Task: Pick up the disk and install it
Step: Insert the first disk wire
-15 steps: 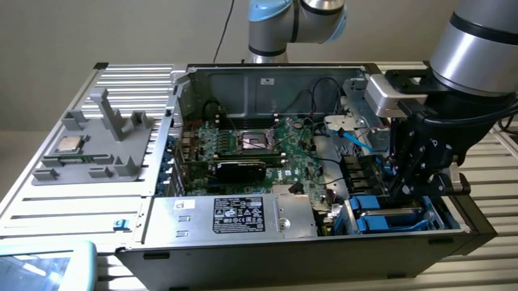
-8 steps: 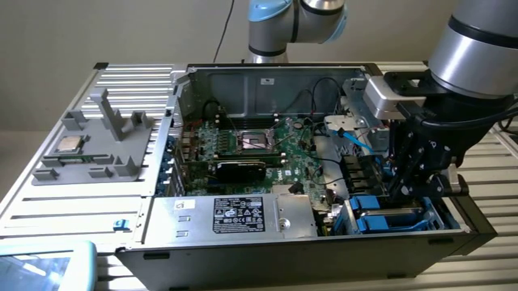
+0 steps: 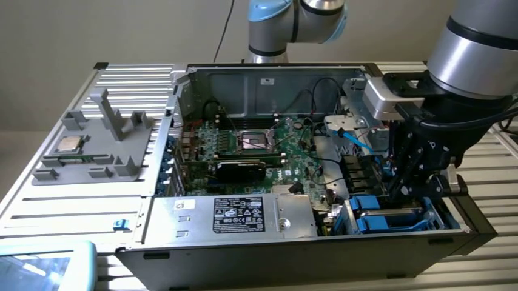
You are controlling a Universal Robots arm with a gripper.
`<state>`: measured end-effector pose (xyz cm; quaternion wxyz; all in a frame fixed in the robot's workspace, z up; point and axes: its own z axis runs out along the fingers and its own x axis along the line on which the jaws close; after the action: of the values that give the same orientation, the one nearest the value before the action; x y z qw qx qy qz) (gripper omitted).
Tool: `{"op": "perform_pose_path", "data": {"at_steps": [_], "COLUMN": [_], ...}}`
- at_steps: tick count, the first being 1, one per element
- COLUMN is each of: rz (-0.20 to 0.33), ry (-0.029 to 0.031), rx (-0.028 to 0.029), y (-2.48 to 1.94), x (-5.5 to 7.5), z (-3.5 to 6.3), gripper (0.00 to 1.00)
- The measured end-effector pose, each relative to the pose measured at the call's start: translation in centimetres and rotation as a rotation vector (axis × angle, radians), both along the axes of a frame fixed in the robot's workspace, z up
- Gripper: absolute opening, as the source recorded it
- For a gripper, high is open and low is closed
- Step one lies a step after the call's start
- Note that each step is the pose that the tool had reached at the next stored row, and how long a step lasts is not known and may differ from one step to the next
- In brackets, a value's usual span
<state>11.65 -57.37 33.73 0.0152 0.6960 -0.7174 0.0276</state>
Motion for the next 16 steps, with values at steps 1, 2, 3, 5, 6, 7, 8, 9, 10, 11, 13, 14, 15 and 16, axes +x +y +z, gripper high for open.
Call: {"op": "perform_pose_path", "data": {"at_steps": [1, 2, 3, 5, 6, 7, 8, 9, 10, 11, 13, 14, 15, 16], "rz": [0.000, 0.000, 0.000, 0.000, 0.000, 0.000, 0.000, 0.000, 0.000, 0.000, 0.000, 0.000, 0.000, 0.000], "ry": [-0.0005, -0.0011, -0.0016, -0.0025, -0.0028, -0.0030, -0.0031, -0.0032, -0.0033, -0.0034, -0.0035, -0.0035, -0.0035, -0.0035], "rx": [-0.0001, 0.0001, 0.0001, 0.0003, 0.0004, 0.0002, 0.0001, 0.0000, 0.0002, 0.0001, 0.0001, 0.0001, 0.0002, 0.0003], "y": [0.00, 0.00, 0.00, 0.01, 0.02, 0.03, 0.04, 0.09, 0.11, 0.10, 0.10, 0.10, 0.10, 0.10], "x": [0.00, 0.00, -0.02, -0.07, -0.08, -0.08, -0.08, -0.09, -0.10, -0.10, -0.12, -0.12, -0.12, -0.12], "z": [-0.01, -0.04, -0.06, -0.11, -0.13, -0.13, -0.14, -0.14, -0.16, -0.16, -0.24, -0.25, -0.27, -0.28], "gripper": [0.16, 0.16, 0.16, 0.16, 0.16, 0.16, 0.16, 0.16, 0.16, 0.16, 0.16, 0.16, 0.16, 0.16]}}
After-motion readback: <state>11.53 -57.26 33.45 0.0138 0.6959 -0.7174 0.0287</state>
